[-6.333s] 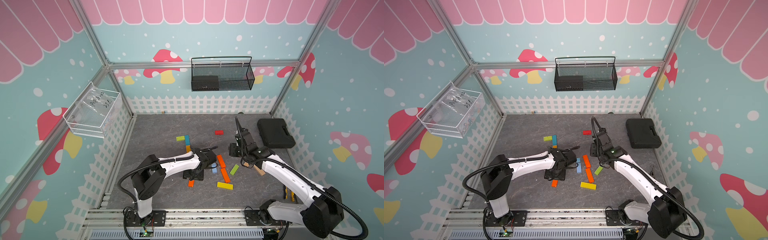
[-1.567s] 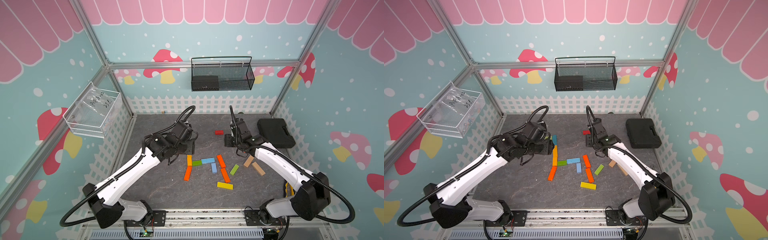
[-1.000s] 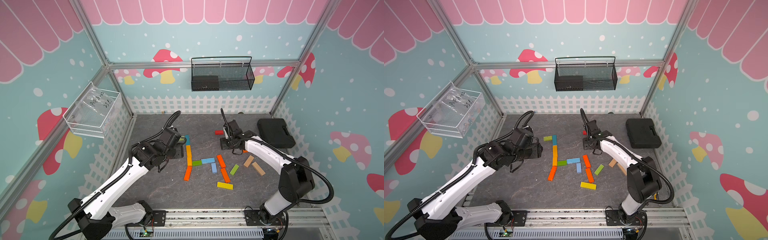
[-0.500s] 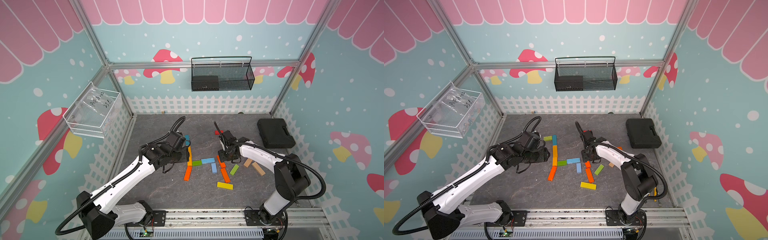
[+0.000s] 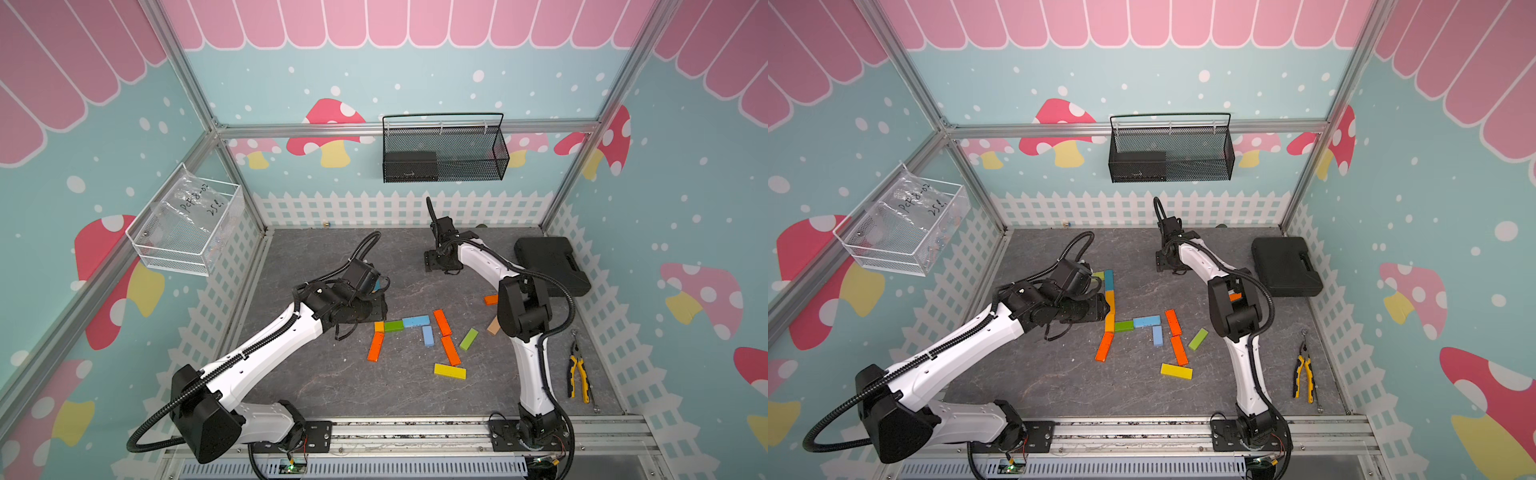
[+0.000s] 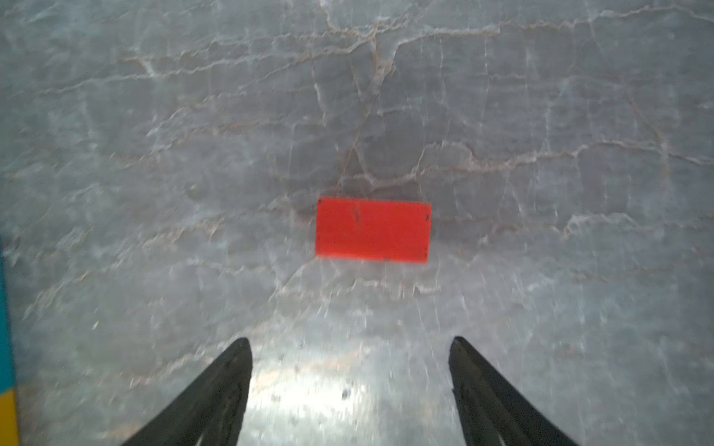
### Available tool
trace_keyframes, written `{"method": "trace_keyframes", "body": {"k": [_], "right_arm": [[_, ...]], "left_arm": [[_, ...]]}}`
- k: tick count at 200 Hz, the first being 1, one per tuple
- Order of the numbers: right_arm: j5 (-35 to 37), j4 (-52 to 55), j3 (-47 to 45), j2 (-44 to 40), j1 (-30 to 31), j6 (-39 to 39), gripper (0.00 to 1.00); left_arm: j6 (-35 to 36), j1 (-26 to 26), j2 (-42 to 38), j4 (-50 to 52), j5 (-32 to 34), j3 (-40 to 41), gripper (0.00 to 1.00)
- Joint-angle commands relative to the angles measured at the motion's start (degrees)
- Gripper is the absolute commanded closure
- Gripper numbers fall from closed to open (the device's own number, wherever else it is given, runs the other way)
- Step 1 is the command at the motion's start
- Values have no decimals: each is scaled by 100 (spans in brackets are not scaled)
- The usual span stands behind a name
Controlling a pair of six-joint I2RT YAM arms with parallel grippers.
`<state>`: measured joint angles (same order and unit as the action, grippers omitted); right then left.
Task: Assemble a giraffe with building blocks
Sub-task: Move the building block to the center of the board.
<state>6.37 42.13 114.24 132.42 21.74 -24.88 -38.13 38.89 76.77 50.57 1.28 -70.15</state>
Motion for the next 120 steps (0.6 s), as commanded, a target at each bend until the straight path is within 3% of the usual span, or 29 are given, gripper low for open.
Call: {"method": "trace_keyframes", "body": {"k": [1,73,120], "right_arm": [[1,537,833,498,-72,80,17],[-90,770,1598,1270,-253,45,17],[-171,784,1596,1383,-258,72,29]], "left_arm": [[95,-39,124,-126,-86,-199,39],[183,-84,404,-176,-166,-289,39],[192,-109,437,-222,-177,-272,39]]}}
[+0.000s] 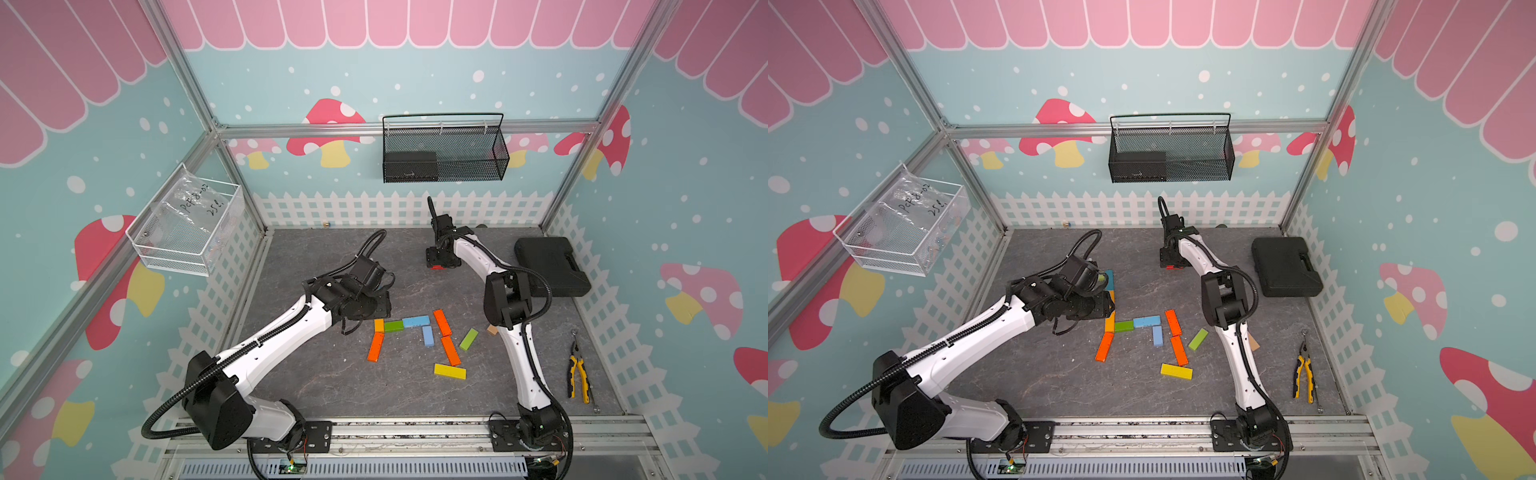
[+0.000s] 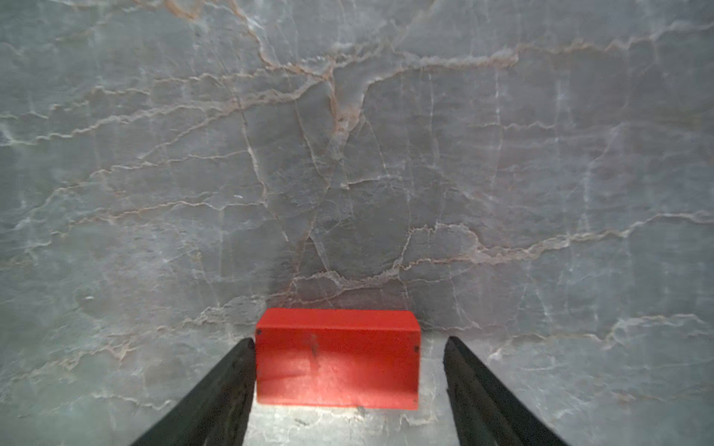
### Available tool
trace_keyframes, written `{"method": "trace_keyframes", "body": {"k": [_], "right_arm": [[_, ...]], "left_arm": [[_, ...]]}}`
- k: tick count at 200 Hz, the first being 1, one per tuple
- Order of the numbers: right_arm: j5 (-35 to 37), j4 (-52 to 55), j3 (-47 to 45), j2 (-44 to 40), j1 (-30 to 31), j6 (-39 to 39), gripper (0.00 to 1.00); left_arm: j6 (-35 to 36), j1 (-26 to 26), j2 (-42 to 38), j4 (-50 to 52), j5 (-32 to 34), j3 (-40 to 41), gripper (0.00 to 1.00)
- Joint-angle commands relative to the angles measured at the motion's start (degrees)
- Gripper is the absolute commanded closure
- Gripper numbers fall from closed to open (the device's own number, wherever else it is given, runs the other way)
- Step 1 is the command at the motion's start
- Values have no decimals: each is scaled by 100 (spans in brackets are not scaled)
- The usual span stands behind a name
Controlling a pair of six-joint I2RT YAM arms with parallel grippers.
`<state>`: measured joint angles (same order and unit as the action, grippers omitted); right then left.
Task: Assemble a giraffe with building blocks
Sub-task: Move the building block to the center of the board.
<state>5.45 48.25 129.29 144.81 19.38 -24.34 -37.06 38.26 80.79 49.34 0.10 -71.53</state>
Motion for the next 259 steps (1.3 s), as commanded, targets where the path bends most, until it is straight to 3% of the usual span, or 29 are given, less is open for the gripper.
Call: {"method": "trace_keyframes", "body": {"k": [1,58,103,140,178,193,199,229,259], "right_arm": [[-80,174,89,139,-22,17,29],[218,228,-30,19,-30,28,47],[334,-26,-861,-510,-91,-19,47],[236,-193,-1333,-781,-92,-36,42],[178,-233,-1389,-938,-88,-10,25],[168,-241,-1381,-1083,-83,-3,9],[179,-237,-1374,-1156,-83,-1,7],[220,-157,-1634,-1770,-67,8,5],[97,-317,-2833,-2813,67,8,11]], "left_arm": [[85,-46,38,-100,-57,-134,39],[85,-43,-20,-116,-47,-77,39],[67,-46,-81,-118,-45,-14,39],[59,-46,-56,-118,-71,-35,39],[41,-46,-46,-144,-135,-32,39],[32,-27,-29,-144,-172,-28,39],[32,-12,-20,-145,-178,-28,39],[67,147,36,-153,-211,-83,38],[78,415,138,-233,-222,-93,38]]}}
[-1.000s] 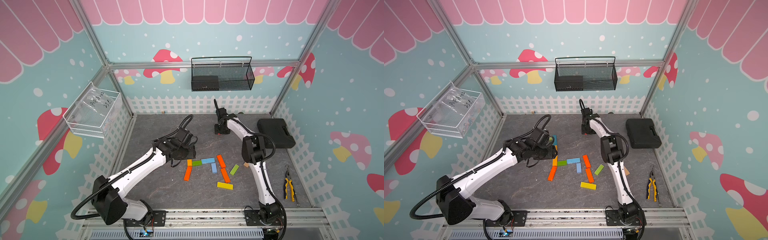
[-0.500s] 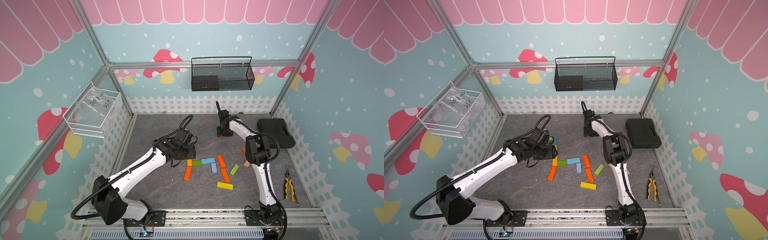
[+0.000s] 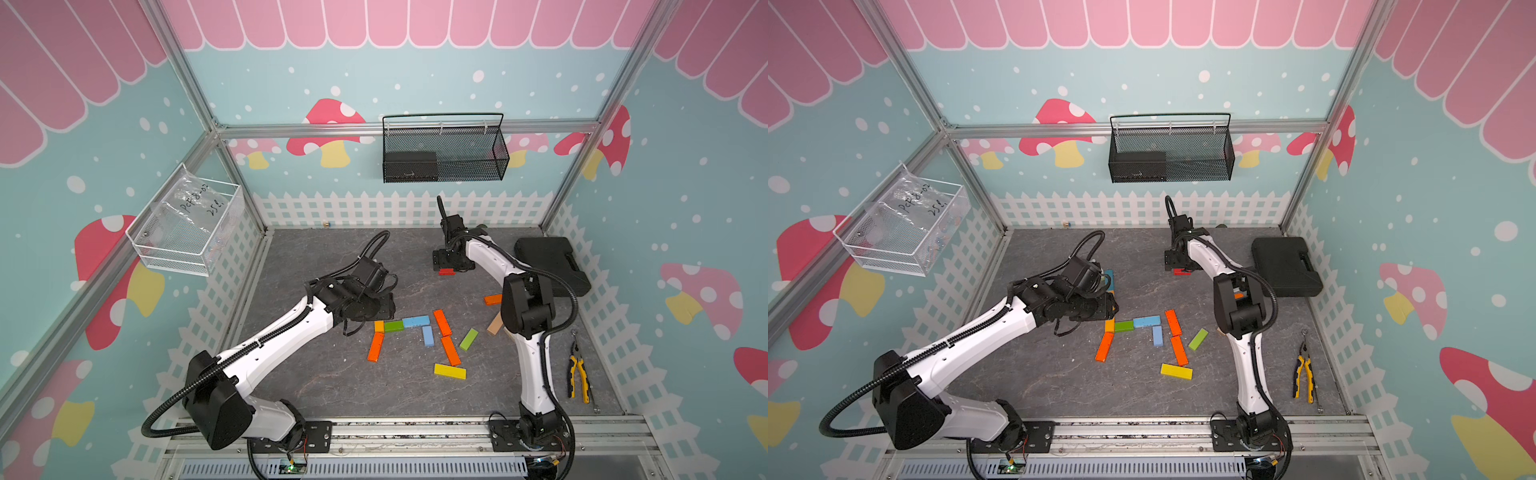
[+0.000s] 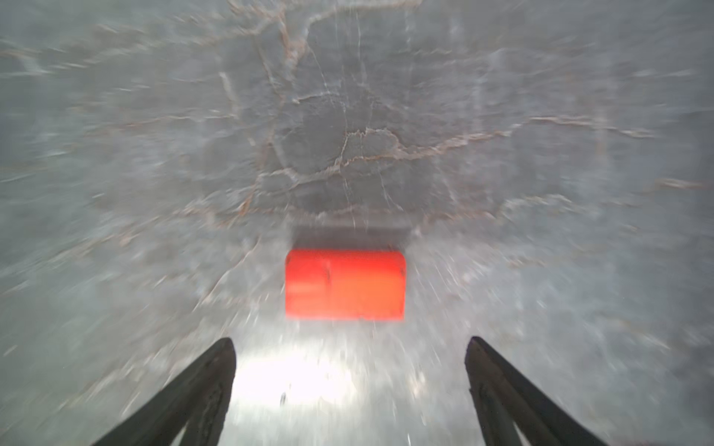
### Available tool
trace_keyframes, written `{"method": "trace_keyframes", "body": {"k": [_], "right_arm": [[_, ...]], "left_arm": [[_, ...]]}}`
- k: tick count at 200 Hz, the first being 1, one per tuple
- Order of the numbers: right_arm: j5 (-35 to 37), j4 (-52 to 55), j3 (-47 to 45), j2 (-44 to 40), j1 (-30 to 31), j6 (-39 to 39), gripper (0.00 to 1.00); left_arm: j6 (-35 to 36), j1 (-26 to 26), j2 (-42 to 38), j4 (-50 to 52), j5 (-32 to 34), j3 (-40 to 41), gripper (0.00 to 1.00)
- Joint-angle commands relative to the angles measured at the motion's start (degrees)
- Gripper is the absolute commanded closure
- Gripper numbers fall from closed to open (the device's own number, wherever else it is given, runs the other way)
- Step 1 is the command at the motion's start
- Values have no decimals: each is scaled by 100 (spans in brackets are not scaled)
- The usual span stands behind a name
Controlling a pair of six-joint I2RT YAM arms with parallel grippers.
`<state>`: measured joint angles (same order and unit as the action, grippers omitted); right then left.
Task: Assemble a giraffe with building blocks
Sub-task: Move the building block to the center of the board, then pick up the building block from the center of the board.
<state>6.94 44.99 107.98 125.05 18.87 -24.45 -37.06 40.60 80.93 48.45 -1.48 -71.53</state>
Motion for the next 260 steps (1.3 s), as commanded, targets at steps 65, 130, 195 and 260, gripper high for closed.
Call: {"method": "trace_keyframes", "body": {"k": [65,130,195,260], "right_arm": [[-211,-144,-3141,-2355,1156,-141,25],[-346,-397,-3825,-2394,1404,-300,47],[-505,-543,-3890,-2044,1426,-205,47],[-510,-725,-4022,-1830,1432,-227,53]], "left_arm": [[-108,220,-127,-406,-98,276,39],[-231,221,-331,-406,-44,495,40],[-267,237,-305,-479,-153,517,40],[-170,367,-288,-771,-507,554,41]]}}
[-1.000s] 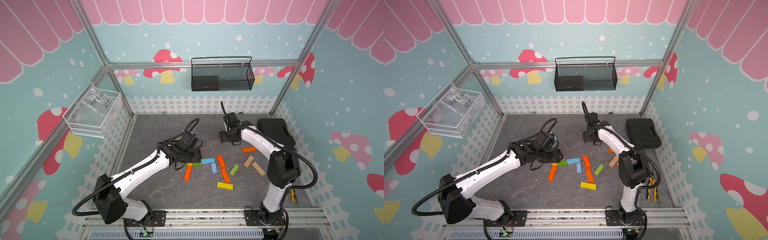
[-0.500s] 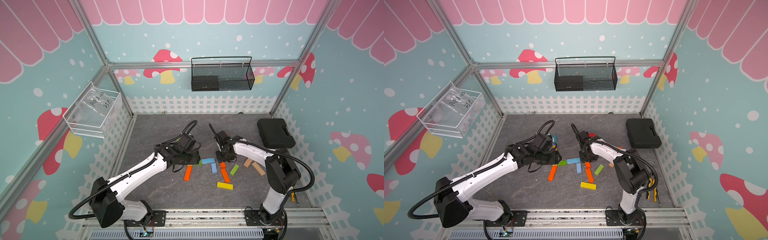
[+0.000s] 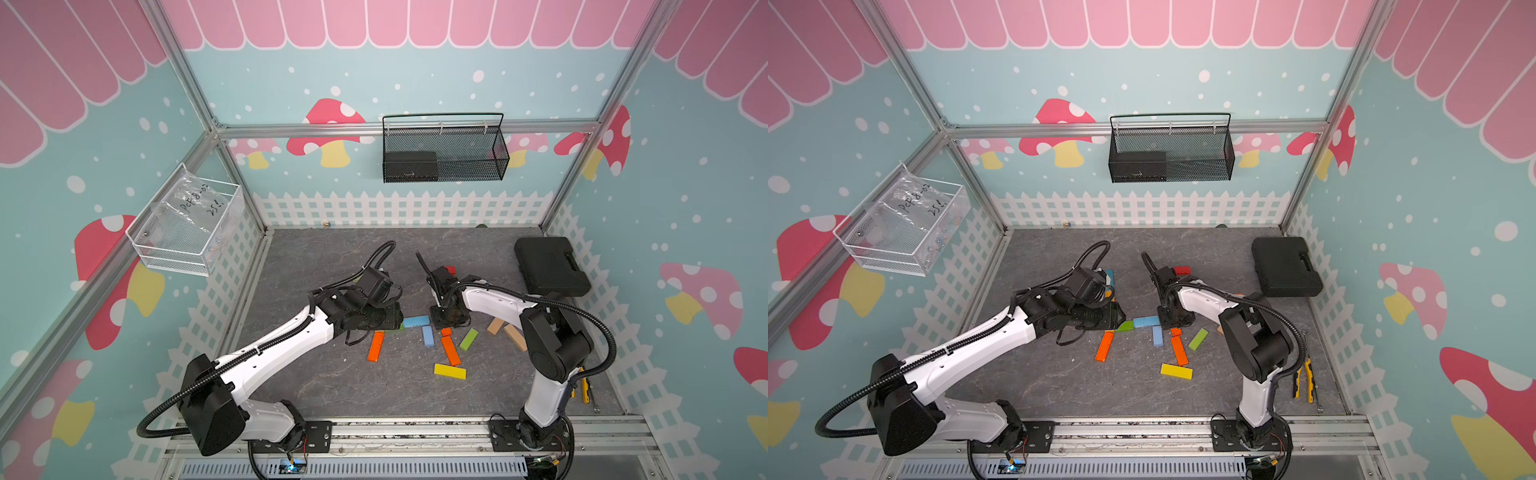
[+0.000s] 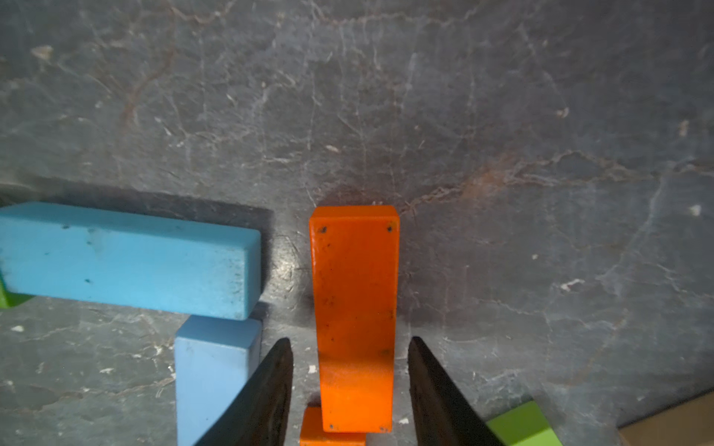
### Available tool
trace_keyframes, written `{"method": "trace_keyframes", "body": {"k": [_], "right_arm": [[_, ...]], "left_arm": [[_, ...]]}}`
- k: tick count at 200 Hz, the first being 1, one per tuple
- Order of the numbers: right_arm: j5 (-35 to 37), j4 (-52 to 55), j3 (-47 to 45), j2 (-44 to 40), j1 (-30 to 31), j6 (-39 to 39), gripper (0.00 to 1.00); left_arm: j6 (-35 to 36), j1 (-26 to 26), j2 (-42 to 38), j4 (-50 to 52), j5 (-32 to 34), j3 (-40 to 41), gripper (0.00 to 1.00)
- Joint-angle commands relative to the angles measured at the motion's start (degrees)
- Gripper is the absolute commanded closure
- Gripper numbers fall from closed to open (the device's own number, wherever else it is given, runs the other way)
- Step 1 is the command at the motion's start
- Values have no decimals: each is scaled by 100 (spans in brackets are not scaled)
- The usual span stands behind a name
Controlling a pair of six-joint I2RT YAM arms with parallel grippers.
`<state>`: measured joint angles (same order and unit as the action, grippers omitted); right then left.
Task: Assemble a giraffe with building blocks
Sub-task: Pick up the building block from the center of the board, then place the building block at the center of the board.
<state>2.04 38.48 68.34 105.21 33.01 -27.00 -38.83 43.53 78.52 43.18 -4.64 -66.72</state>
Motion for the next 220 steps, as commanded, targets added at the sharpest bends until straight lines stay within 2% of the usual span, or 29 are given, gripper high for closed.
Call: {"method": "trace_keyframes", "body": {"k": [1,15,56,88,131,166,220], "right_arm": [[-24,-75,-62,161,15,29,53],[-18,-129,-91,199,16,44,56],[57,-133,-75,114,-83,90,73],[112,-62,101,-240,-512,149,81],[111,118,725,-127,-1254,437,83],[77,139,1548,583,-1693,546,83],[128,384,2849,1739,-1912,653,82]], "left_arm": [[7,76,-48,-246,-192,68,41],[20,110,-23,-312,-238,63,41],[43,207,28,-572,-327,72,46],[137,322,-69,-1422,-544,300,45],[209,323,142,-2349,-1058,391,43],[262,323,506,-2375,-1120,124,43],[400,287,646,-2215,-984,-21,43]]}}
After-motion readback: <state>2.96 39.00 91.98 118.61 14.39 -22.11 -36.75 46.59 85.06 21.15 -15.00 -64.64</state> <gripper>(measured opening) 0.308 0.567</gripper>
